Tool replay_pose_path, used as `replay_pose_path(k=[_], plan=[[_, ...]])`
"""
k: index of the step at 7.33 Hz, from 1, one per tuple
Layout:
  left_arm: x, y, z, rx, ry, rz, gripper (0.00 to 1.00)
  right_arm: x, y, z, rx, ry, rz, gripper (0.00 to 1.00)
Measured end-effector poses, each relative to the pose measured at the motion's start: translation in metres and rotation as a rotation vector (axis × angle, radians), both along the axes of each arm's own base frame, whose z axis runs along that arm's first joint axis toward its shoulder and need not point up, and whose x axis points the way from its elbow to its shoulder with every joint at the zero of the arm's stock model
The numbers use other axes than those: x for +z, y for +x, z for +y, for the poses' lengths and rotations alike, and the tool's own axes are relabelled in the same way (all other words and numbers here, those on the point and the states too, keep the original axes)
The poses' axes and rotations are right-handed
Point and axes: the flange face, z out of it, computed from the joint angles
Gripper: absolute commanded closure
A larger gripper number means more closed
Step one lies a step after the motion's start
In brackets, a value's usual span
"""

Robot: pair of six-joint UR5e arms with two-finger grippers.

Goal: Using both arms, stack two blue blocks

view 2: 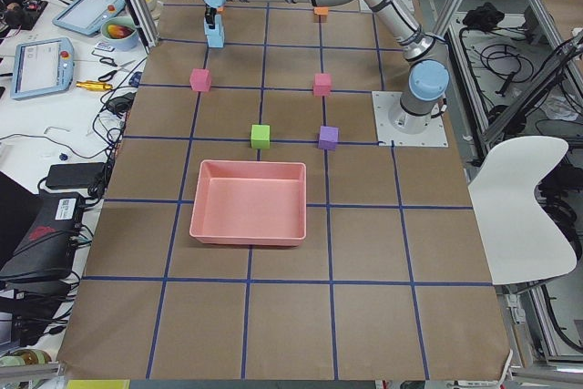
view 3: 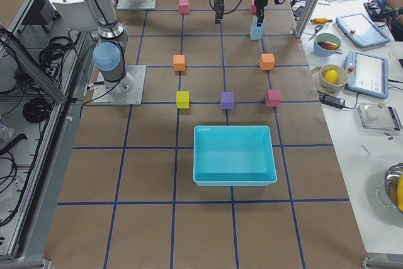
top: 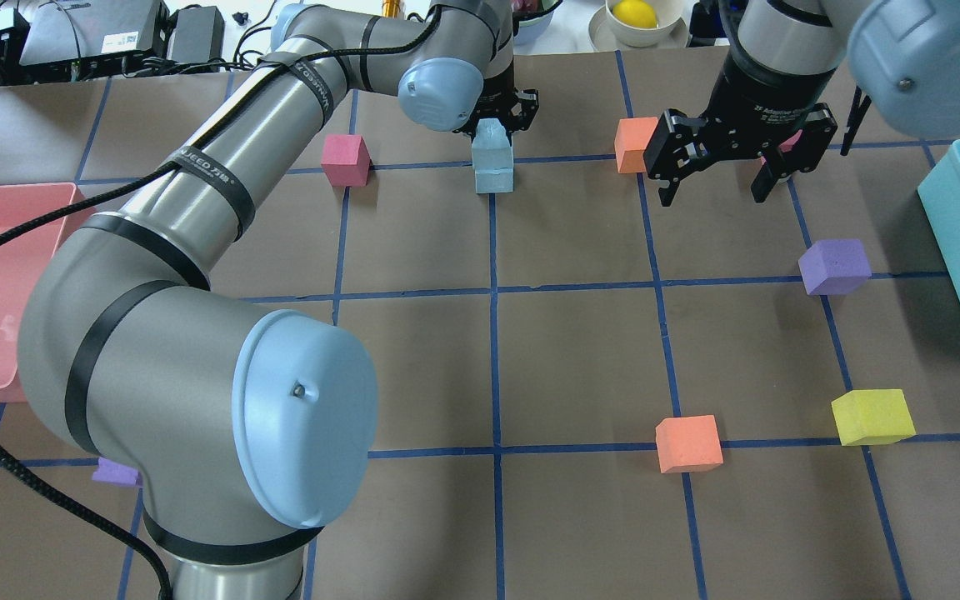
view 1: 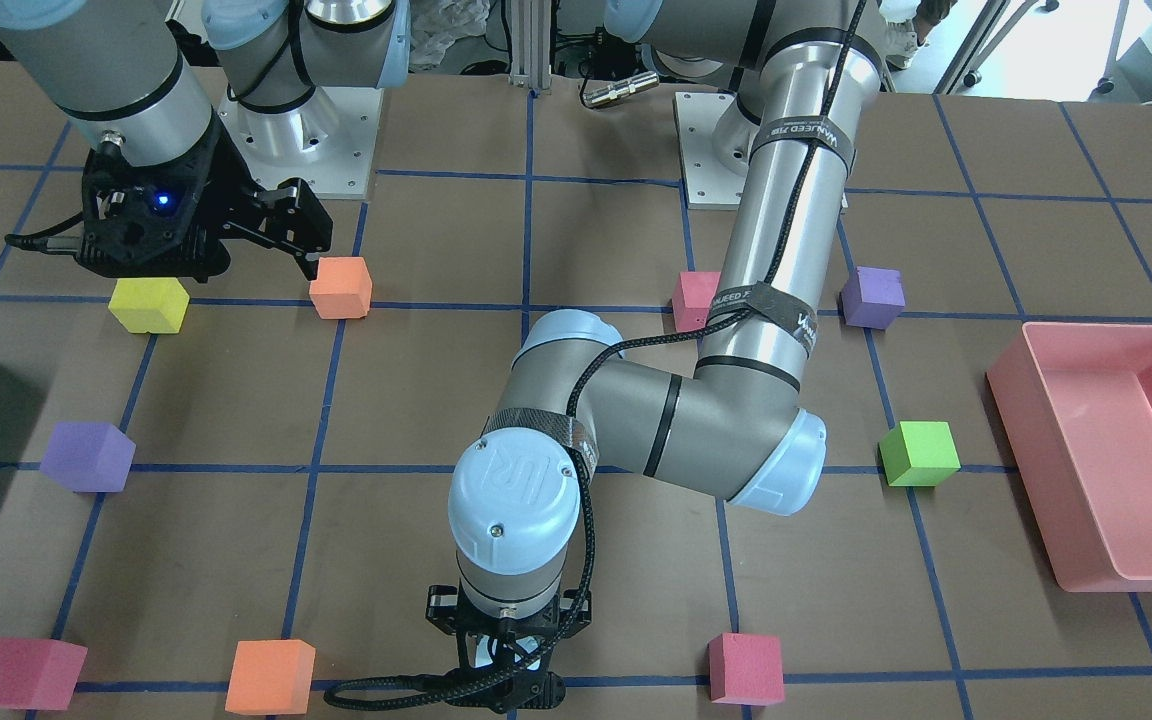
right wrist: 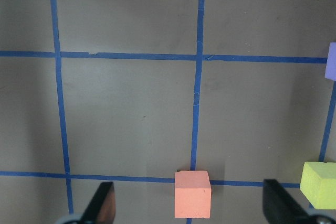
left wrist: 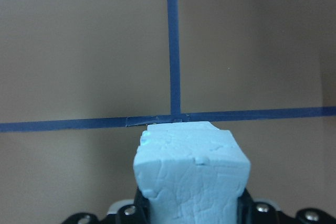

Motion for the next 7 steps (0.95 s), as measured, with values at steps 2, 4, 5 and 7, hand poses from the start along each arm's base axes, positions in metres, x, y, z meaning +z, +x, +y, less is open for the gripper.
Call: replay_pose_path(k=[2, 4, 5, 7], plan=[[0.007, 0.000, 0.002, -0.007, 0.000, 0.004, 0.00, 0.006, 0.000, 0.005, 0.003, -0.008, 0.001, 0.00], [0.061, 0.022, 0.005, -0.050, -0.004, -0.007, 0.00, 0.009, -0.001, 0.008, 0.005, -0.008, 0.001, 0.00], [0.098, 0.053, 0.005, -0.057, 0.001, -0.016, 0.00, 0.010, -0.001, 0.009, 0.005, -0.010, 0.001, 0.00], [0.166, 0.112, 0.024, -0.022, 0.011, -0.028, 0.00, 0.011, -0.001, 0.010, 0.005, -0.016, 0.001, 0.00]])
